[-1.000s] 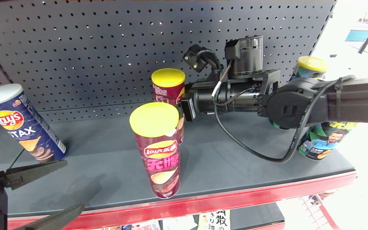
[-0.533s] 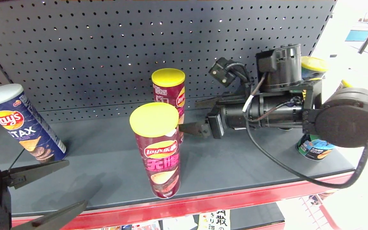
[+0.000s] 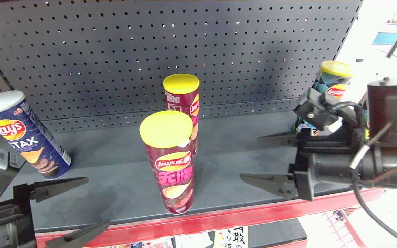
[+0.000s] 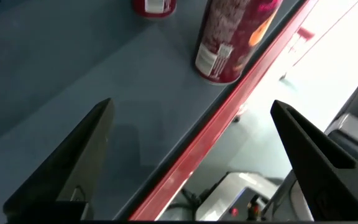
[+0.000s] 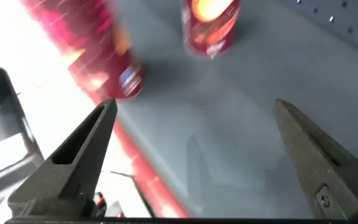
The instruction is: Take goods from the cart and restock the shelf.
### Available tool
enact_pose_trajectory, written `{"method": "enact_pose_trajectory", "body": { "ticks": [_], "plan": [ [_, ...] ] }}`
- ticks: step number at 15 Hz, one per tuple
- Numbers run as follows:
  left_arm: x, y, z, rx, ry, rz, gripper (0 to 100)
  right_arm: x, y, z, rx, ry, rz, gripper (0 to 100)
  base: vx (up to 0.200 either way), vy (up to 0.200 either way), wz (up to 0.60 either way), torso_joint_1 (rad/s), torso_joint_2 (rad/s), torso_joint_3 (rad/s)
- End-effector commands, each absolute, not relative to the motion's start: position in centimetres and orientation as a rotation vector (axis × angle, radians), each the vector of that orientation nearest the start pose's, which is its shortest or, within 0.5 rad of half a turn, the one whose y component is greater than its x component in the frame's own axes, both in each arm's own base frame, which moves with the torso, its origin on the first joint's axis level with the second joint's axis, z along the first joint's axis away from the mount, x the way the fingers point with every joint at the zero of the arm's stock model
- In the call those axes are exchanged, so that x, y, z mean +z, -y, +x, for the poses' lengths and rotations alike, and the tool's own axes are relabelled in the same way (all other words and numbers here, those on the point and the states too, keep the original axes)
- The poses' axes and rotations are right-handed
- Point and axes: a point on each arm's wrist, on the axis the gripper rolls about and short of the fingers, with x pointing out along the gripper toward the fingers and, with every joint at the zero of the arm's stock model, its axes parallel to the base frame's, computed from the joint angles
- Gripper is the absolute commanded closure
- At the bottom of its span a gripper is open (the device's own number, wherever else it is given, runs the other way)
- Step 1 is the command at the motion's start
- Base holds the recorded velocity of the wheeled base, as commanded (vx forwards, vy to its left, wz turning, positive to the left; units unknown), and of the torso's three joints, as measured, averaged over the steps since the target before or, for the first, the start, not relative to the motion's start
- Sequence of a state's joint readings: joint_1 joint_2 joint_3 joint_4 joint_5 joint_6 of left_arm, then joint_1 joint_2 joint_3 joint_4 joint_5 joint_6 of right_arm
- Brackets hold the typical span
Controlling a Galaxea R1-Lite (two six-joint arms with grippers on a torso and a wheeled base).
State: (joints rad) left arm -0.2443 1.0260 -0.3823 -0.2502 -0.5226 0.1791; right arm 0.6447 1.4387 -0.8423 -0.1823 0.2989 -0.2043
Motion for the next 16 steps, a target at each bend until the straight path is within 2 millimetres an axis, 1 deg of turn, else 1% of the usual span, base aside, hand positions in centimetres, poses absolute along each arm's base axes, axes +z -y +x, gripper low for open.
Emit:
{"method": "enact_pose_trajectory", "body": {
  "ticks": [1,2,3,4,6,8,10,11,14,16],
  "plan": [
    [16.2,4.5,13.2,-0.806,-0.407,0.146,0,22.8,-11.6,14.3,0.972,-0.244,-0.249,0,0.0,0.0,0.0,0.0,0.0,0.0],
    [16.1,4.5,13.5,-0.808,-0.411,0.152,0,22.8,-11.3,13.8,0.969,-0.237,-0.246,0,0.0,0.0,0.0,0.0,0.0,0.0],
    [15.9,4.8,14.4,-0.815,-0.429,0.175,0,22.8,-10.1,12.3,0.963,-0.209,-0.236,0,0.0,0.0,0.0,0.0,0.0,0.0],
    [15.7,4.9,15.1,-0.819,-0.44,0.192,0,23.0,-9.3,11.4,0.958,-0.181,-0.231,0,0.0,0.0,0.0,0.0,0.0,0.0],
    [15.4,5.2,16.1,-0.831,-0.455,0.221,0,23.5,-8.4,10.4,0.929,-0.136,-0.223,0,0.0,0.0,0.0,0.0,0.0,0.0],
    [15.4,6.1,17.1,-0.867,-0.466,0.235,0,24.1,-7.2,10.1,0.839,-0.109,-0.195,0,0.0,0.0,0.0,0.0,0.0,0.0],
    [15.4,6.4,17.8,-0.877,-0.471,0.238,0,24.2,-6.6,10.1,0.795,-0.11,-0.168,0,0.0,0.0,0.0,0.0,0.0,0.0],
    [15.4,6.9,18.5,-0.888,-0.48,0.24,0,24.4,-6.3,10.1,0.773,-0.104,-0.155,0,0.0,0.0,0.0,0.0,0.0,0.0],
    [15.3,7.5,19.7,-0.9,-0.49,0.243,0,24.5,-5.9,10.1,0.749,-0.099,-0.15,0,0.0,0.0,0.0,0.0,0.0,0.0],
    [15.2,7.9,20.0,-0.902,-0.496,0.25,0,24.5,-6.0,10.1,0.749,-0.098,-0.15,0,0.0,0.0,0.0,0.0,0.0,0.0]
  ]
}}
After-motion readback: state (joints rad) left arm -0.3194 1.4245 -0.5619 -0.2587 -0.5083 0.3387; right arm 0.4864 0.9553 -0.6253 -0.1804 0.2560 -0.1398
